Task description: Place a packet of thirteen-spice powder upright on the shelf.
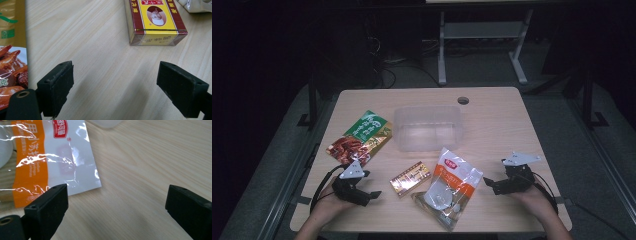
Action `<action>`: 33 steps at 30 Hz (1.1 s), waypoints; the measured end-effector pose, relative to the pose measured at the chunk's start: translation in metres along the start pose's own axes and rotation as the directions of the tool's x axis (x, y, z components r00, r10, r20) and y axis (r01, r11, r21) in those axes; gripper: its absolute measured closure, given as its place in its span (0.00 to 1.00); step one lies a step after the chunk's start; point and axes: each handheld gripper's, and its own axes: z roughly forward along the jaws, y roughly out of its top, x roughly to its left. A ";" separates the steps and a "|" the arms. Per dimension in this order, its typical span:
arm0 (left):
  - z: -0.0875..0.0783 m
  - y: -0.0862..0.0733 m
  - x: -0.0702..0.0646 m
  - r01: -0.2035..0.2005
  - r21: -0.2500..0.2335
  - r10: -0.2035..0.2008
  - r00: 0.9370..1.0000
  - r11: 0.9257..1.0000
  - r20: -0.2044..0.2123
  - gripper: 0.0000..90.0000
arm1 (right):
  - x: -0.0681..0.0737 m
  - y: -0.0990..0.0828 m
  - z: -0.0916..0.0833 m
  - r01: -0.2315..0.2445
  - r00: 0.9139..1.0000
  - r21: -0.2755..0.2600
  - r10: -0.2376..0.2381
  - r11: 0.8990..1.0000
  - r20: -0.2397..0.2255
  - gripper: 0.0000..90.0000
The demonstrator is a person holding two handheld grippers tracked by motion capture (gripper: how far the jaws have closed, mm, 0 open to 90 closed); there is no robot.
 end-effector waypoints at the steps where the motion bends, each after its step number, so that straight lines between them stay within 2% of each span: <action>1: 0.000 0.000 0.000 -0.006 0.011 0.006 1.000 1.000 -0.002 0.15 | 0.000 0.000 0.000 0.001 1.000 0.000 -0.001 1.000 0.000 0.05; 5: -0.002 0.002 -0.003 -0.002 0.030 0.002 1.000 1.000 -0.014 0.15 | 0.001 0.000 0.001 0.004 1.000 0.003 -0.004 1.000 -0.006 0.05; 8: -0.005 0.007 -0.004 0.003 0.024 -0.002 1.000 1.000 -0.030 0.16 | 0.002 0.000 0.000 0.003 1.000 -0.005 -0.003 1.000 -0.013 0.05; 11: -0.009 0.013 -0.006 0.022 0.001 -0.022 0.999 1.000 -0.044 0.25 | 0.002 0.000 -0.001 0.005 1.000 -0.016 -0.005 1.000 -0.012 0.05; 13: -0.012 0.017 -0.006 0.038 -0.019 -0.039 0.999 0.999 -0.021 0.35 | 0.002 0.001 -0.002 0.003 1.000 -0.017 -0.003 1.000 -0.012 0.05; 14: -0.014 0.020 -0.006 0.058 -0.035 -0.059 0.998 0.998 -0.007 0.41 | 0.002 0.001 -0.002 0.001 1.000 -0.020 -0.002 1.000 -0.012 0.05; 15: -0.014 0.020 -0.006 0.058 -0.035 -0.059 0.998 0.998 -0.007 0.47 | 0.002 0.001 -0.002 0.001 1.000 -0.020 -0.002 1.000 -0.012 0.05; 16: -0.015 0.025 -0.006 0.077 -0.054 -0.076 0.997 0.996 0.019 0.56 | 0.002 0.002 -0.002 0.003 1.000 -0.016 -0.003 1.000 -0.011 0.06; 17: -0.015 0.025 -0.006 0.077 -0.054 -0.076 0.997 0.996 0.019 0.62 | 0.002 0.002 -0.002 0.003 1.000 -0.016 -0.003 1.000 -0.011 0.06; 18: -0.014 0.032 -0.008 0.082 -0.067 -0.078 0.995 0.994 0.054 0.70 | 0.002 0.002 -0.002 -0.001 1.000 -0.013 0.001 1.000 -0.010 0.06; 20: -0.012 0.039 -0.009 0.058 -0.065 -0.054 0.996 0.996 0.073 0.82 | 0.002 0.002 -0.002 -0.002 1.000 -0.013 0.002 1.000 -0.008 0.06; 22: -0.008 0.045 -0.012 0.048 -0.064 -0.041 0.994 0.997 0.099 0.93 | 0.002 0.003 -0.002 -0.005 1.000 -0.017 0.005 1.000 -0.003 0.06; 23: -0.008 0.045 -0.012 0.048 -0.064 -0.041 0.994 0.997 0.099 0.97 | 0.002 0.003 -0.002 -0.005 1.000 -0.017 0.005 1.000 -0.003 0.06; 24: -0.005 0.049 -0.015 0.040 -0.060 -0.034 0.993 0.997 0.109 0.99 | 0.002 0.003 -0.001 -0.007 1.000 -0.019 0.007 1.000 -0.004 0.06; 27: 0.008 0.063 -0.025 0.013 -0.051 -0.006 0.990 0.999 0.143 1.00 | 0.001 0.003 -0.001 -0.004 1.000 -0.016 0.004 1.000 -0.005 0.06; 32: 0.028 0.076 -0.035 -0.007 -0.026 0.011 0.982 1.000 0.189 1.00 | 0.001 0.003 -0.001 -0.010 1.000 -0.018 0.010 1.000 -0.004 0.06; 33: 0.028 0.076 -0.035 -0.007 -0.026 0.011 0.982 1.000 0.189 1.00 | 0.000 0.003 -0.002 -0.009 1.000 -0.020 0.009 1.000 -0.004 0.06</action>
